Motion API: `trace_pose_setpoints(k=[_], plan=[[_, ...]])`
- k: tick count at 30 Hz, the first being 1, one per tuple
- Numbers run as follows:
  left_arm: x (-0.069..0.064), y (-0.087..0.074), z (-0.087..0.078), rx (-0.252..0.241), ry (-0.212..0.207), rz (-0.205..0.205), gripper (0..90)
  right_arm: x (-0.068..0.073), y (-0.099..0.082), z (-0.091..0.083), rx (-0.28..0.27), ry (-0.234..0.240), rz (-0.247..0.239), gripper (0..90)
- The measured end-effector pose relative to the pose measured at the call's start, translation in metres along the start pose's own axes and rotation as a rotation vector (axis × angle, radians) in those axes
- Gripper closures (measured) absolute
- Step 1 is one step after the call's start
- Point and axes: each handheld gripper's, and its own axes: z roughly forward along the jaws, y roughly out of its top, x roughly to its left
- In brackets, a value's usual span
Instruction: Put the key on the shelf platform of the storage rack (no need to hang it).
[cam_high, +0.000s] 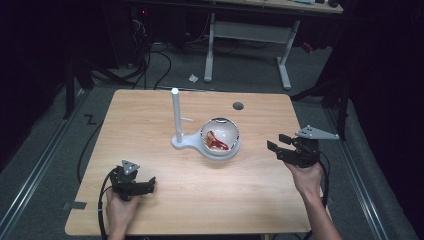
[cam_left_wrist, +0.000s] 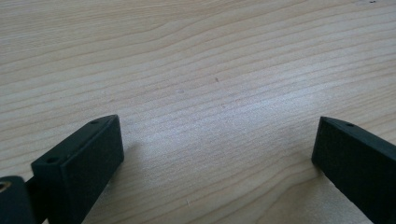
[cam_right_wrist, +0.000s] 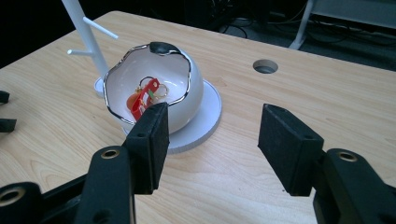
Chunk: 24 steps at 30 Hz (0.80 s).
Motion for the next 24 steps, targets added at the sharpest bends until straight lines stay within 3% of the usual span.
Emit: trace_pose_setpoints(k=[18,24], plan=[[0.0,0.0,0.0,0.0,0.0,0.0,2.4,0.002,-0.023,-0.006,0.001,-0.003,0.01,44.0],[0.0,0.0,0.0,0.0,0.0,0.0,2.4,0.002,-0.031,-0.007,0.006,0.015,0.03,43.9]])
